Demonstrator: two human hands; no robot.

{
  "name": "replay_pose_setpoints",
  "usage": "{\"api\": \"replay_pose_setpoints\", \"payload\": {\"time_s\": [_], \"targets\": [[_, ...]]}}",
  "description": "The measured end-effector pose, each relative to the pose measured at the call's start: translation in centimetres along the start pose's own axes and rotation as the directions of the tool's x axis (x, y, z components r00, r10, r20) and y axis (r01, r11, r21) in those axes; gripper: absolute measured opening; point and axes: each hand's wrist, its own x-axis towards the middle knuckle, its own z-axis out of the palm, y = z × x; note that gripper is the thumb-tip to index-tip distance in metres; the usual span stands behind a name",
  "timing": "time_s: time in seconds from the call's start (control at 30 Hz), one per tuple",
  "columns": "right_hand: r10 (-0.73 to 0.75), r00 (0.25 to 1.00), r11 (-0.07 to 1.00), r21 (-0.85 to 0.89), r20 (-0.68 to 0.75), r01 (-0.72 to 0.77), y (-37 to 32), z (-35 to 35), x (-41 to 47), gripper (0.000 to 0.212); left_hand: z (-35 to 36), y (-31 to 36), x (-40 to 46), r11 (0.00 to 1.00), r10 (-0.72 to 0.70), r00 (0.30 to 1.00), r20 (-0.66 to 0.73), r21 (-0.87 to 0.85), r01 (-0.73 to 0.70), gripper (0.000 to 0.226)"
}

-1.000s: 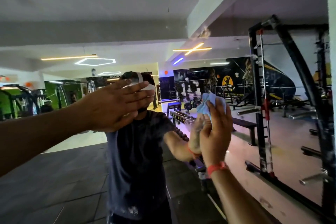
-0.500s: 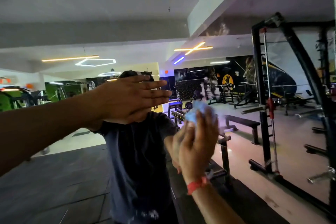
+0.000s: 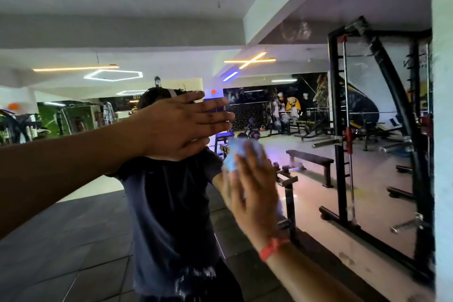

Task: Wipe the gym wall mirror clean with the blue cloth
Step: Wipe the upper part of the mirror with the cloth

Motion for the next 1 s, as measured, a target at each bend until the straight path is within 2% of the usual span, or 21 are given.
{"api": "replay_pose_setpoints", "payload": {"time_s": [0.07,0.1,0.13,0.2,0.23,0.27,0.3,0.33,0.37,0.43,0.5,0.57,0.6,0.67,0.73,0.77,0.83,0.87,0.9,0.93,1.0], "targets": [[-0.407,0.886,0.912,0.055,0.220,0.406,-0.2,-1.4,-2.4,0.036,0.2,0.2,0.0,1.000,-0.009,1.000,0.005,0.012,0.008,0.055],[-0.488,0.832,0.871,0.089,0.265,0.482,1.0,-2.9,-2.3,0.034,0.3,0.4,0.0,1.000,-0.012,1.000,0.006,0.019,0.012,0.055],[-0.489,0.831,0.870,0.080,0.265,0.487,3.0,-4.1,-2.1,0.033,0.4,0.6,0.0,0.999,-0.021,1.000,0.004,0.025,0.021,0.055],[-0.237,0.962,0.968,-0.052,0.132,0.246,7.5,-5.6,-0.5,0.031,0.6,1.0,0.1,0.998,-0.052,0.999,-0.012,0.021,0.052,0.055],[0.023,1.000,0.996,-0.090,0.004,-0.023,9.4,-6.2,0.8,0.034,0.8,1.2,0.2,0.998,-0.066,0.998,-0.022,0.016,0.066,0.055],[0.302,0.940,0.947,-0.066,-0.159,-0.315,10.5,-6.0,2.4,0.037,0.9,1.5,0.4,0.997,-0.077,0.997,-0.028,0.014,0.078,0.055],[0.501,0.817,0.855,0.017,-0.284,-0.518,10.4,-5.3,4.0,0.038,1.1,1.9,0.8,0.996,-0.085,0.996,-0.034,0.014,0.085,0.055],[0.580,0.747,0.806,0.099,-0.325,-0.583,9.2,-4.1,5.1,0.039,1.3,2.2,1.2,0.996,-0.086,0.996,-0.032,0.013,0.086,0.056],[0.526,0.793,0.847,0.110,-0.306,-0.520,7.3,-3.0,5.3,0.039,1.3,2.5,1.7,0.996,-0.082,0.996,-0.024,0.013,0.083,0.056],[0.118,0.987,0.992,0.065,-0.108,-0.112,3.4,-2.9,3.3,0.039,1.3,2.9,3.1,0.996,-0.084,0.996,-0.012,0.010,0.084,0.056],[-0.270,0.956,0.963,0.034,0.112,0.268,3.9,-4.8,-0.6,0.034,1.0,3.1,4.3,0.995,-0.096,0.995,-0.015,-0.002,0.096,0.056],[-0.328,0.924,0.942,0.000,0.199,0.335,8.8,-6.4,-2.7,0.035,0.7,3.2,4.8,0.995,-0.100,0.995,-0.016,-0.009,0.099,0.056],[-0.230,0.957,0.971,-0.022,0.178,0.238,11.3,-6.7,-2.8,0.037,0.6,3.1,5.0,0.995,-0.098,0.995,-0.016,-0.005,0.098,0.056],[0.186,0.982,0.982,-0.020,-0.035,-0.187,13.1,-6.0,-1.2,0.042,0.4,3.0,5.2,0.997,-0.083,0.997,-0.001,0.000,0.083,0.056],[0.469,0.851,0.883,0.113,-0.234,-0.456,10.2,-4.1,1.1,0.046,0.2,3.0,5.4,0.996,-0.086,0.996,0.022,-0.003,0.086,0.056],[0.449,0.866,0.893,0.129,-0.220,-0.431,8.0,-3.2,1.4,0.047,0.1,3.0,5.5,0.996,-0.090,0.995,0.033,-0.004,0.090,0.055],[0.007,1.000,0.998,0.061,0.027,-0.009,5.5,-2.6,-0.8,0.046,-0.2,3.0,5.6,0.996,-0.086,0.995,0.046,-0.008,0.086,0.055],[-0.247,0.956,0.969,0.062,0.157,0.240,5.7,-3.3,-2.2,0.043,-0.3,3.0,5.5,0.996,-0.085,0.995,0.046,-0.009,0.085,0.054],[-0.402,0.882,0.915,0.062,0.245,0.399,7.4,-4.3,-2.9,0.041,-0.5,3.0,5.4,0.996,-0.085,0.995,0.043,-0.008,0.085,0.054],[-0.459,0.845,0.885,0.051,0.274,0.464,9.8,-5.3,-3.2,0.043,-0.6,3.1,5.2,0.996,-0.084,0.996,0.038,-0.008,0.085,0.054],[-0.344,0.920,0.936,-0.008,0.188,0.351,14.0,-6.5,-2.6,0.056,-0.9,3.2,4.7,0.996,-0.094,0.995,0.026,-0.003,0.094,0.054]]}}
